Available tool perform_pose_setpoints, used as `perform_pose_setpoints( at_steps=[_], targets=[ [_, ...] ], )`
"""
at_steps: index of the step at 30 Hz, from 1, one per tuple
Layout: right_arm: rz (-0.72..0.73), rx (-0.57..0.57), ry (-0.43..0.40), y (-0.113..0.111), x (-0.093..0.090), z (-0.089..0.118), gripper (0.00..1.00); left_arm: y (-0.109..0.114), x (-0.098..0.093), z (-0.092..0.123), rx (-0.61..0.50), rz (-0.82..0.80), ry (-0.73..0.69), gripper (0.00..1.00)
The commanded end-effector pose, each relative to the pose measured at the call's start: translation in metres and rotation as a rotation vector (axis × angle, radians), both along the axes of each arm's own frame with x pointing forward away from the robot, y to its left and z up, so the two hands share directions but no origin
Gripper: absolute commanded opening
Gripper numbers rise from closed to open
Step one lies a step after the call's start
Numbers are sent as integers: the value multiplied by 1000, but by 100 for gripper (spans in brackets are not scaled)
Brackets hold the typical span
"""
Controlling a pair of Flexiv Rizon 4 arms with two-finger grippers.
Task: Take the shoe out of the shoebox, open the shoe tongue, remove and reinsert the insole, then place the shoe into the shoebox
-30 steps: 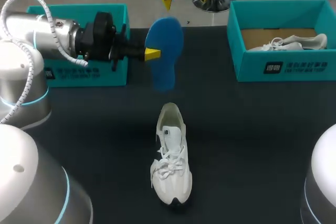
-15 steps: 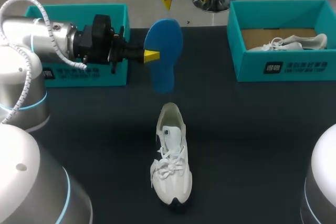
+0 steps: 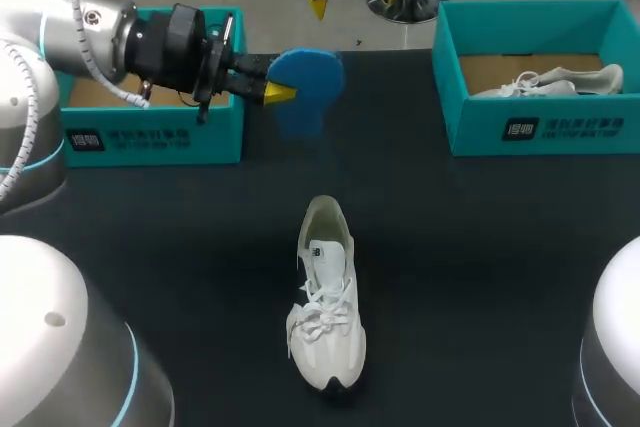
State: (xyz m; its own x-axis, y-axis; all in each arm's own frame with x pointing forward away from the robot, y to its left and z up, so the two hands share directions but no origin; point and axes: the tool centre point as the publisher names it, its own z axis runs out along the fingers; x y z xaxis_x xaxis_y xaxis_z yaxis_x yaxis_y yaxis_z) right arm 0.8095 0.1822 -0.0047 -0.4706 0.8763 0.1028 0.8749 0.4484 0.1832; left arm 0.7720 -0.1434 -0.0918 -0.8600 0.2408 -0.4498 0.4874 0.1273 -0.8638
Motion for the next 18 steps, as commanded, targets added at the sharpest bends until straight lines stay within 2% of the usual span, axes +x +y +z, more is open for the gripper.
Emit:
perform_pose_setpoints(
  at_steps=[1, 7, 12, 18],
  targets=[
    [0, -2, 2, 1, 1, 0, 100, 10, -12, -7, 21, -94, -460, 0],
    [0, -2, 2, 1, 1, 0, 100, 10, -20, -14, 4, -59, -563, 0],
    [0, -2, 2, 1, 1, 0, 100, 15, -27, -29, 11, 18, -516, 0],
    [0, -2, 2, 1, 1, 0, 100, 15, -27, -29, 11, 18, -516, 0]
  ],
)
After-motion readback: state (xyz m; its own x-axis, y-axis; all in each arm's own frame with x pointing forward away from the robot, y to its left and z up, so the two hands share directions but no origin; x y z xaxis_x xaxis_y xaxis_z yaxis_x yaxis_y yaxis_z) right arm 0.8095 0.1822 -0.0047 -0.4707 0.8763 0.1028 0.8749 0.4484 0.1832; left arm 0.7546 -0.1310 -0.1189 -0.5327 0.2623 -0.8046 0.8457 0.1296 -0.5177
